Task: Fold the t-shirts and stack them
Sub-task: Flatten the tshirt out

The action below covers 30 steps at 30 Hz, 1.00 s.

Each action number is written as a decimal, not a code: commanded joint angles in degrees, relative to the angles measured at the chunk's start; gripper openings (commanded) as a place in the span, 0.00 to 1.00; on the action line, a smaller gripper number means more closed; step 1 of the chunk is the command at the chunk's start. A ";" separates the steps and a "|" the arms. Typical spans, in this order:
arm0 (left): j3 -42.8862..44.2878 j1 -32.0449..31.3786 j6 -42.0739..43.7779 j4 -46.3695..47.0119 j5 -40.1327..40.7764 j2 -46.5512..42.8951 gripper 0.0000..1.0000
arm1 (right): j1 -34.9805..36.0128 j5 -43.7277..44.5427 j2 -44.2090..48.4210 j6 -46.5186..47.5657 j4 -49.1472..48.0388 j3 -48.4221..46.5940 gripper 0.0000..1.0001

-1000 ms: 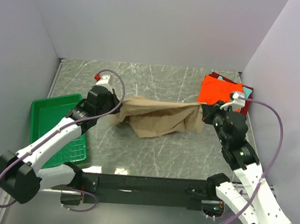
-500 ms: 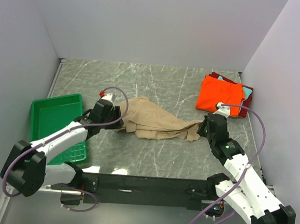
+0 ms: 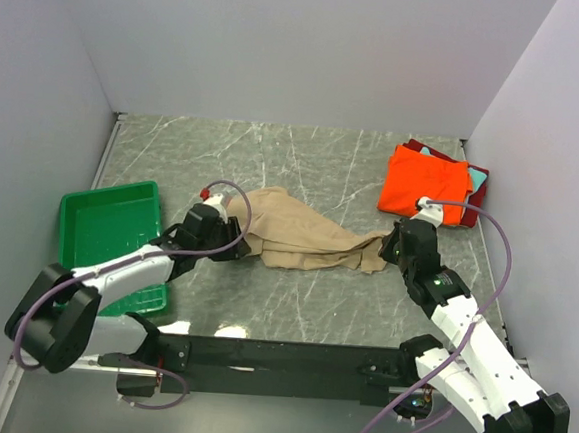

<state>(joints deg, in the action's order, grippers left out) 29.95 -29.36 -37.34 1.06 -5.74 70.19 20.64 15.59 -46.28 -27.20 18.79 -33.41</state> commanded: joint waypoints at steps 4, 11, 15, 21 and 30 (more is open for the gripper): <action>2.39 -1.57 -1.24 2.81 2.13 4.16 0.48 | 0.01 0.14 0.40 -0.31 -2.09 -0.25 0.00; 2.30 -2.54 -1.94 5.35 2.31 5.04 0.44 | -0.08 -0.13 -0.21 -0.13 -2.88 -0.08 0.00; 1.86 -2.98 -2.73 7.20 2.13 5.39 0.42 | -0.08 -0.56 -0.91 -0.13 -3.14 -0.25 0.00; 2.83 -3.24 -2.91 7.11 2.13 7.50 0.36 | -0.08 -0.65 -0.74 -0.05 -2.97 -0.25 0.00; 3.53 -4.30 -3.17 5.80 2.93 7.06 0.14 | -0.08 -0.48 0.23 0.13 -2.09 -0.43 0.00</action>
<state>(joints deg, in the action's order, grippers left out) 30.89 -33.28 -40.23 5.78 -3.51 77.73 20.64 14.74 -47.05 -27.18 18.02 -33.41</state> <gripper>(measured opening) 0.163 0.013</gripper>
